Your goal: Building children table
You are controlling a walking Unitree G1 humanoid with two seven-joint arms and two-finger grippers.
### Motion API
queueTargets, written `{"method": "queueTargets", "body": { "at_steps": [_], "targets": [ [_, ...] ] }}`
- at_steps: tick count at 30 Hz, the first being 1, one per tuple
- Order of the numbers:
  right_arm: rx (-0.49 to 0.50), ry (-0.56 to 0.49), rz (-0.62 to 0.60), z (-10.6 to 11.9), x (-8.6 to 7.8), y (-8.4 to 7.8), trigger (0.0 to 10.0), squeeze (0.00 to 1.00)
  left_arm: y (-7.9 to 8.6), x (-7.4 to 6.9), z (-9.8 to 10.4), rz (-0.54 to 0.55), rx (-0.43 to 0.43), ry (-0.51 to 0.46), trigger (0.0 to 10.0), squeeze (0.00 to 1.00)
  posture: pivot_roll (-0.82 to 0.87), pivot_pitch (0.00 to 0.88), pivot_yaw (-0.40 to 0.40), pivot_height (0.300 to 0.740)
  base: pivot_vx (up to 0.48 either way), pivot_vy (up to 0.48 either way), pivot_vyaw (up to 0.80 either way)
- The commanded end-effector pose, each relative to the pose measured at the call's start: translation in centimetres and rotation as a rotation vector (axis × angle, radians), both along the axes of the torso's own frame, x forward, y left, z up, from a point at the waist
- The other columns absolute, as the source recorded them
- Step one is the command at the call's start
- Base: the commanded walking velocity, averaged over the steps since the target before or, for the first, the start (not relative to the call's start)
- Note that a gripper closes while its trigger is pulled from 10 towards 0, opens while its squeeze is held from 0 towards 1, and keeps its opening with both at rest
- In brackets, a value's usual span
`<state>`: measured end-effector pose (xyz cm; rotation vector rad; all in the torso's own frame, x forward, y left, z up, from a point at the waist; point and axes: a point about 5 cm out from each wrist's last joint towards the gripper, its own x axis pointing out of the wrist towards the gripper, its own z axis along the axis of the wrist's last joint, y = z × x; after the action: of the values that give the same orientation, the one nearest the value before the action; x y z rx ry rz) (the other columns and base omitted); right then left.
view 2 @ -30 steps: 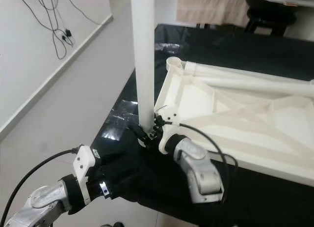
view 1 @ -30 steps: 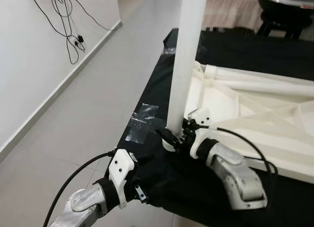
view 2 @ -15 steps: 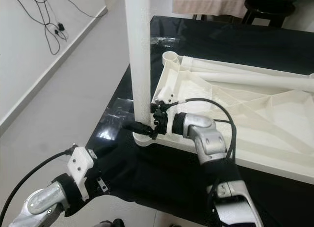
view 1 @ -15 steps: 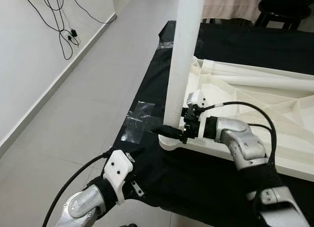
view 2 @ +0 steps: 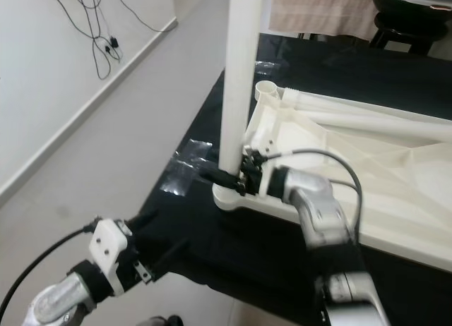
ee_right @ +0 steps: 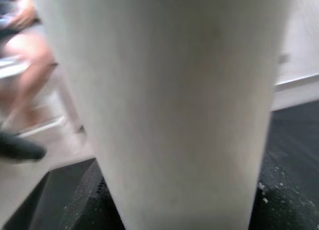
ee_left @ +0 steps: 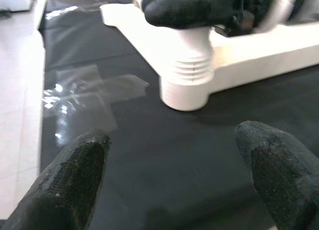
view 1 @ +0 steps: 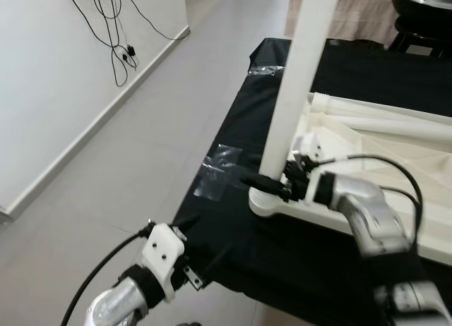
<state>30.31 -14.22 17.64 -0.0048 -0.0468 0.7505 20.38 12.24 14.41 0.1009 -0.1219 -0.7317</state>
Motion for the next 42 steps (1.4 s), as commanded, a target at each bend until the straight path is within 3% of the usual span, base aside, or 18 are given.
{"method": "queueTargets", "body": {
  "at_steps": [1,2,5,9,10,11,14,15,19,20,21,22,26,33,34,36,37,42],
  "targets": [
    [-0.099,0.172,-0.372,-3.3,-1.4,-1.0,0.0,0.0,0.3,-0.1,-0.2,0.0,-0.007,0.005,10.0,0.0,0.0,0.227,0.034,0.74,0.0,0.0,0.0],
    [-0.104,0.225,-0.503,-4.3,-2.9,-0.6,0.0,0.0,0.4,0.0,-0.2,0.003,-0.009,0.003,10.0,0.0,0.0,0.23,0.038,0.74,0.0,0.0,0.0],
    [-0.164,0.208,-0.531,-4.5,-3.3,0.0,0.0,0.0,0.5,0.3,-0.3,0.006,-0.012,0.008,10.0,0.0,-0.01,0.226,0.06,0.74,0.0,0.0,0.0],
    [-0.159,0.173,-0.49,-4.0,-1.8,0.5,0.0,0.0,0.7,0.9,-0.5,0.014,-0.021,0.024,10.0,0.0,-0.01,0.208,0.07,0.74,0.0,0.0,0.0],
    [-0.147,0.154,-0.472,-3.7,-1.1,0.7,9.3,0.0,0.7,1.1,-0.6,0.007,-0.024,0.028,10.0,0.0,0.0,0.203,0.064,0.74,0.0,0.0,0.0],
    [-0.111,0.144,-0.451,-3.4,-0.7,0.9,10.0,0.0,0.7,1.2,-0.6,0.003,-0.025,0.028,10.0,0.0,0.0,0.2,0.062,0.74,0.0,0.0,0.0],
    [-0.097,0.135,-0.417,-3.1,-0.4,1.1,10.0,0.0,0.6,1.3,-0.7,0.0,-0.025,0.028,10.0,0.0,0.0,0.194,0.063,0.74,0.0,0.0,0.0],
    [-0.064,0.118,-0.371,-2.4,-0.2,1.4,10.0,1.0,0.6,1.3,-0.7,0.002,-0.026,0.026,10.0,0.0,0.0,0.189,0.063,0.74,0.0,0.0,0.0],
    [-0.027,0.052,-0.227,-0.4,0.5,1.8,10.0,1.0,0.5,1.4,-0.7,0.003,-0.032,0.022,10.0,0.0,0.0,0.178,0.061,0.74,0.0,0.0,0.0],
    [-0.016,0.033,-0.157,0.4,0.7,1.9,10.0,0.75,0.4,1.4,-0.8,0.0,-0.036,0.02,10.0,0.0,0.01,0.173,0.057,0.74,0.0,0.0,0.0],
    [-0.016,0.033,-0.157,0.4,0.7,1.9,10.0,0.75,0.4,1.4,-0.8,0.0,-0.036,0.02,10.0,0.0,0.01,0.173,0.057,0.74,0.0,0.0,0.0],
    [-0.095,-0.021,0.056,1.6,1.0,2.0,10.0,0.0,0.1,1.5,-0.8,-0.012,-0.044,0.018,10.0,0.0,0.01,0.167,0.052,0.74,0.0,0.0,0.0],
    [-0.16,-0.032,0.248,1.8,1.4,1.6,10.0,0.0,-0.1,1.5,-0.9,-0.021,-0.049,0.017,10.0,0.0,0.02,0.158,0.043,0.74,0.0,0.0,0.0],
    [-0.137,0.021,0.405,2.4,2.9,0.4,10.0,0.0,-0.5,1.3,-1.0,-0.029,-0.055,0.013,10.0,0.0,0.03,0.145,0.028,0.74,0.0,0.0,0.0],
    [-0.118,0.028,0.424,2.7,3.4,0.2,8.1,0.0,-0.6,1.3,-1.0,-0.03,-0.057,0.012,10.0,0.0,0.03,0.144,0.027,0.74,0.0,0.0,0.0],
    [-0.118,0.028,0.424,2.7,3.4,0.2,8.1,0.0,-0.6,1.3,-1.0,-0.03,-0.057,0.012,10.0,0.0,0.03,0.144,0.027,0.74,0.0,0.0,0.0],
    [-0.091,0.037,0.448,3.2,3.9,0.0,0.0,0.0,-0.7,1.2,-1.1,-0.032,-0.059,0.011,10.0,0.0,0.03,0.142,0.026,0.74,0.0,0.0,0.0],
    [-0.066,0.052,0.483,3.5,4.4,-0.5,0.0,0.0,-0.9,1.2,-1.1,-0.037,-0.063,0.012,10.0,0.0,0.03,0.145,0.025,0.74,0.0,0.0,0.0]
  ]
}}
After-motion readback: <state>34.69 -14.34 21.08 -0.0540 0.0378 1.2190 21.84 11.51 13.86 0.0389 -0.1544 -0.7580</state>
